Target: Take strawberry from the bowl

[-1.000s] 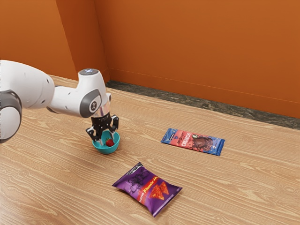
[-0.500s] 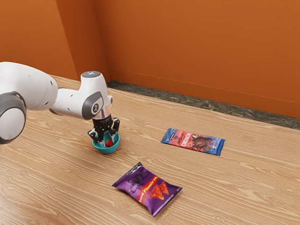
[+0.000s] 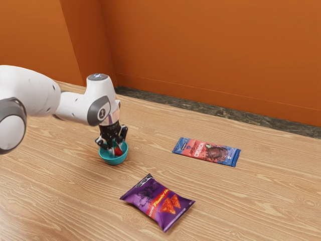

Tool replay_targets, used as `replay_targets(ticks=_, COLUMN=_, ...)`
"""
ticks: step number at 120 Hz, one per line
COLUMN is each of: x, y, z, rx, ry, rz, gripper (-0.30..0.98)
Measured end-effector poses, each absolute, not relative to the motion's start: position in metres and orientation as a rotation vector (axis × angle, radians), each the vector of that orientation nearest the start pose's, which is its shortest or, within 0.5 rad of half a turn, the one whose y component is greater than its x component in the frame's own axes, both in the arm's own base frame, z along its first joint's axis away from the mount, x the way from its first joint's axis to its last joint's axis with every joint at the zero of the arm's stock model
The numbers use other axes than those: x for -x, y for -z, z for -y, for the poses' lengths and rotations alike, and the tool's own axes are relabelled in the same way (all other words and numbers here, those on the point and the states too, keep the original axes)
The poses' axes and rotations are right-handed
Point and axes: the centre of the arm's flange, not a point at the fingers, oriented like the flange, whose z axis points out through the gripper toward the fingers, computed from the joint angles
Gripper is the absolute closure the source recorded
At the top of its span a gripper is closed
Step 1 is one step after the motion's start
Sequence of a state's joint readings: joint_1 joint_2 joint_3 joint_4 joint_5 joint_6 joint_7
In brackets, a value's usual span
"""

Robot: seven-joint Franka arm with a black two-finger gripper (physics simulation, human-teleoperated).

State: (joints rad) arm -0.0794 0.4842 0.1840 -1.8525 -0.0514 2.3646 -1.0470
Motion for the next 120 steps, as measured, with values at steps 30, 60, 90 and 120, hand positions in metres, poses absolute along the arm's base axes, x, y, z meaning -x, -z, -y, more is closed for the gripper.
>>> replay_targets(ticks=30, x=-0.644, y=-0.314, z=-0.044, rx=2.635, ry=0.161, rz=1.716, gripper=0.75)
replay_targets(ticks=60, x=-0.653, y=-0.342, z=0.019, rx=2.725, ry=0.203, rz=1.612, gripper=0.77)
replay_targets(ticks=90, x=-0.669, y=-0.317, z=0.113, rx=2.828, ry=0.186, rz=1.437, gripper=0.78)
replay_targets(ticks=120, x=-0.671, y=-0.279, z=0.177, rx=2.89, ry=0.124, rz=1.327, gripper=0.78)
